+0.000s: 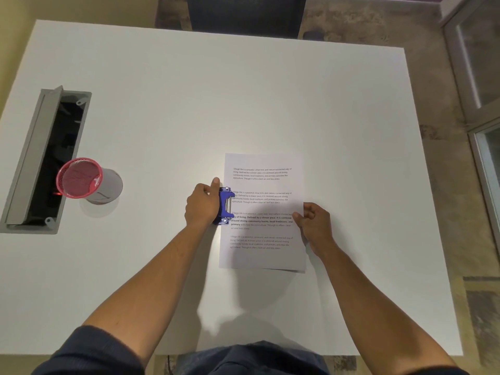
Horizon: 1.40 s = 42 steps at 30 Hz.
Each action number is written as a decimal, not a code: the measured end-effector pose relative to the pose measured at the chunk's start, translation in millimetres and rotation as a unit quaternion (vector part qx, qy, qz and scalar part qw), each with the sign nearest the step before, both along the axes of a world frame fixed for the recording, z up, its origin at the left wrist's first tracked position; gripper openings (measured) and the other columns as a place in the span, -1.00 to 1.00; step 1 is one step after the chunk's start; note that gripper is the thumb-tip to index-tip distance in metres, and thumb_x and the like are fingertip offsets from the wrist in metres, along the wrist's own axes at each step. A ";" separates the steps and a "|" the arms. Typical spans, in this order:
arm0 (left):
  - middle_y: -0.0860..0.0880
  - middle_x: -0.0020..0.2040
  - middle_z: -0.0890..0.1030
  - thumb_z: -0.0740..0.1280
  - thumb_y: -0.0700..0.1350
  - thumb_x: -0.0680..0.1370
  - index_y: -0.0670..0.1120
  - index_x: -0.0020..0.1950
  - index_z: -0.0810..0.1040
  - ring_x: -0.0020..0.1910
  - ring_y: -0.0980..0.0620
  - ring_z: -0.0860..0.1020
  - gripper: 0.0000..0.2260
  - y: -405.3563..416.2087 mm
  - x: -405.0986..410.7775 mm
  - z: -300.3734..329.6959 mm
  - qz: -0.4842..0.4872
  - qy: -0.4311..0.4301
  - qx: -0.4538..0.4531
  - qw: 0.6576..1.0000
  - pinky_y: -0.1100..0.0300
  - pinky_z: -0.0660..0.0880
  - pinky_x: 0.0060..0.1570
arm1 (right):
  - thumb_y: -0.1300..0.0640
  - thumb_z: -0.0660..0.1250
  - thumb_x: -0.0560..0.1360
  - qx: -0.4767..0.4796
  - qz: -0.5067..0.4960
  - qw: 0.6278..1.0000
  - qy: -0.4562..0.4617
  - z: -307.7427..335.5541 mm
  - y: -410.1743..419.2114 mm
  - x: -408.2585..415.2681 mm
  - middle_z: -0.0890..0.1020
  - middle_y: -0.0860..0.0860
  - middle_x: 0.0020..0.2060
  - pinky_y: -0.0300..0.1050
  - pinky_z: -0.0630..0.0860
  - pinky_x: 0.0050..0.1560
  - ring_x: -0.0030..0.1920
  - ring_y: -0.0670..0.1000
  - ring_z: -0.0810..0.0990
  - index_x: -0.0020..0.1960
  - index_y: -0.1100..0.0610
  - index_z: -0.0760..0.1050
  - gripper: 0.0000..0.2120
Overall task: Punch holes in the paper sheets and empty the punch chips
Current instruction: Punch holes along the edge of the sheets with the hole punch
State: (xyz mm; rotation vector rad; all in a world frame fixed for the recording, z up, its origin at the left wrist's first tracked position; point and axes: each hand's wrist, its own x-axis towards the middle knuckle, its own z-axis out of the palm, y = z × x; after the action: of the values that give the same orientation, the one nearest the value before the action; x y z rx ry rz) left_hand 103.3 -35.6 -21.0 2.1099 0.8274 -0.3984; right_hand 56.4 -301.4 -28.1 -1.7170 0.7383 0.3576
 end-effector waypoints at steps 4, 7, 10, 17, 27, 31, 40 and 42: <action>-0.03 -0.16 0.54 -0.02 0.23 0.61 -0.10 -0.04 0.45 -0.15 -0.14 0.50 -0.55 -9.5 7.9 -2.2 -0.037 0.010 0.096 0.995 0.04 0.36 -0.13 | 0.29 0.43 0.49 0.007 0.003 1.000 0.002 -0.2 0.2 0.7 0.73 0.09 -0.10 0.11 0.67 0.01 -0.11 0.09 0.73 0.02 0.11 0.59 -0.85; -0.14 -0.10 0.59 -0.05 0.11 0.65 -0.16 -0.03 0.47 -0.08 -0.22 0.53 -0.56 -12.0 9.1 -7.2 -0.063 -0.004 0.149 0.987 -0.03 0.44 -0.03 | 0.30 0.42 0.49 0.013 0.002 1.000 0.000 0.2 0.2 0.7 0.74 0.03 -0.15 0.01 0.67 -0.09 -0.13 0.08 0.74 -0.03 0.05 0.60 -0.83; -0.19 -0.11 0.61 -0.02 -0.01 0.65 -0.20 -0.07 0.48 -0.13 -0.22 0.50 -0.62 -12.8 9.4 -12.8 -0.089 -0.025 0.199 0.976 -0.02 0.41 -0.10 | 0.31 0.41 0.49 0.020 0.001 1.000 -0.002 1.7 1.1 0.6 0.75 -0.04 -0.19 -0.15 0.63 -0.22 -0.16 0.04 0.74 -0.06 -0.01 0.60 -0.78; -0.17 -0.21 0.52 0.03 -0.06 0.63 -0.15 -0.22 0.42 -0.17 -0.19 0.42 -0.68 -9.4 10.2 -21.4 -0.123 -0.072 0.265 0.954 0.00 0.28 -0.15 | 0.30 0.42 0.49 0.037 -0.006 0.999 -0.004 -4.4 -1.0 0.2 0.75 -0.03 -0.13 -0.12 0.65 -0.19 -0.15 0.01 0.74 0.04 0.03 0.60 -0.79; -0.22 -0.10 0.52 0.11 -0.12 0.62 -0.21 -0.07 0.49 -0.10 -0.23 0.45 -0.77 -9.2 7.7 -29.3 -0.108 -0.108 0.299 0.942 -0.06 0.32 -0.14 | 0.30 0.43 0.49 0.048 -0.005 0.999 -0.013 -4.2 -1.7 0.0 0.75 -0.03 -0.10 -0.13 0.66 -0.18 -0.14 0.01 0.74 0.03 0.00 0.59 -0.77; -0.21 -0.10 0.52 0.11 -0.12 0.62 -0.20 -0.07 0.49 -0.11 -0.21 0.44 -0.77 -7.8 7.3 -30.7 -0.104 -0.106 0.306 0.940 -0.06 0.31 -0.15 | 0.30 0.43 0.49 0.044 -0.006 0.999 -0.017 -6.8 -1.4 0.4 0.74 0.01 -0.07 -0.08 0.67 -0.14 -0.13 0.02 0.74 0.03 0.00 0.59 -0.77; -0.22 -0.08 0.52 0.12 -0.13 0.62 -0.22 -0.06 0.48 -0.10 -0.22 0.45 -0.78 -7.9 7.6 -28.6 -0.115 -0.102 0.310 0.938 -0.05 0.28 -0.17 | 0.29 0.43 0.48 0.045 -0.004 0.999 -0.023 -8.9 -2.5 -2.0 0.75 -0.01 -0.08 -0.04 0.66 -0.09 -0.10 0.03 0.74 0.03 -0.02 0.59 -0.77; -0.23 -0.06 0.53 0.11 -0.11 0.63 -0.23 -0.05 0.48 -0.08 -0.23 0.45 -0.76 -8.4 8.1 -26.3 -0.119 -0.097 0.307 0.939 -0.06 0.29 -0.15 | 0.28 0.43 0.49 0.043 -0.002 0.999 -0.023 -8.2 -1.9 -2.1 0.75 -0.02 -0.09 -0.04 0.67 -0.10 -0.11 0.03 0.74 0.03 -0.02 0.59 -0.77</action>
State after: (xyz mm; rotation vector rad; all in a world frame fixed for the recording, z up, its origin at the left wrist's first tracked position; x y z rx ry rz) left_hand 111.4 -43.9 -47.3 2.7907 0.6294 -0.0423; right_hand 54.2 -303.3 -36.3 -1.6374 0.6836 0.3409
